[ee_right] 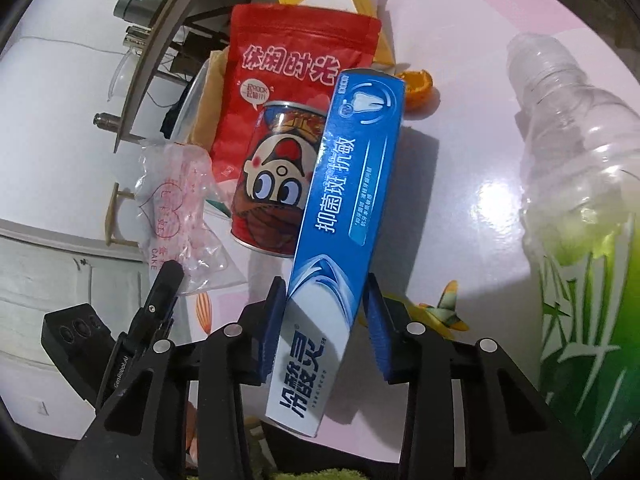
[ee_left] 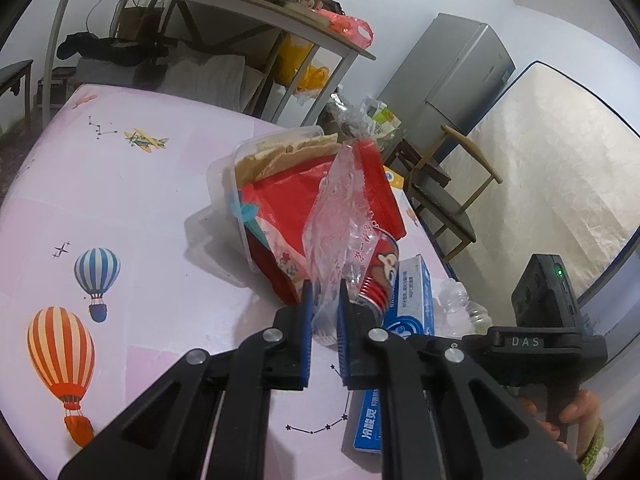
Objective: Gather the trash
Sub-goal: 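Grasp the blue toothpaste box with the right tool while the left tool grasps the clear plastic bag, then lift both held items and carry them over the blue wastebasket, then open both tools to drop the toothpaste box and plastic bag into the wastebasket, then move both tools back to the table toward the red can and green bottle, then grasp the red can with the left tool while the right tool grasps the green bottle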
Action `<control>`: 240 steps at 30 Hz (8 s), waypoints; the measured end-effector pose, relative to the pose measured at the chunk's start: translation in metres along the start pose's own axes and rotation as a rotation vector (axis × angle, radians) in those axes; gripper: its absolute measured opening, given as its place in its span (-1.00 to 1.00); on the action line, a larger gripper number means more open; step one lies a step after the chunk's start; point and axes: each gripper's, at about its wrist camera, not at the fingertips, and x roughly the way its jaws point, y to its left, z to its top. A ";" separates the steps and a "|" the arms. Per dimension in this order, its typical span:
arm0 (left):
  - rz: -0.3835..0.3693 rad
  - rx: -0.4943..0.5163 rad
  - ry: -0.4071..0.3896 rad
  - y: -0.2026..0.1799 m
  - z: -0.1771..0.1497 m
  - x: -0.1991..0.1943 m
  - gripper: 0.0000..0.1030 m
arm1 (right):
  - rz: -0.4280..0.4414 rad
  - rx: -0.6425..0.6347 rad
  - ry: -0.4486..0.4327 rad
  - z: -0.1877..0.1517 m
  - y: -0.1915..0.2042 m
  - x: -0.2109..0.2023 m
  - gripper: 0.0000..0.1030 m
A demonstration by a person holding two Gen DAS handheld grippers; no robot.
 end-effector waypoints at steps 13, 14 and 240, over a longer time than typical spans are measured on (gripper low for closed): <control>-0.017 0.004 -0.066 -0.012 0.004 -0.022 -0.82 | 0.005 -0.024 -0.081 -0.008 -0.003 -0.022 -0.36; -0.020 0.005 -0.073 -0.013 0.005 -0.024 -0.82 | 0.006 -0.026 -0.085 -0.009 -0.002 -0.023 -0.36; 0.193 0.412 0.090 -0.134 -0.032 0.019 0.17 | -0.042 -0.092 -0.119 0.005 -0.068 -0.051 0.48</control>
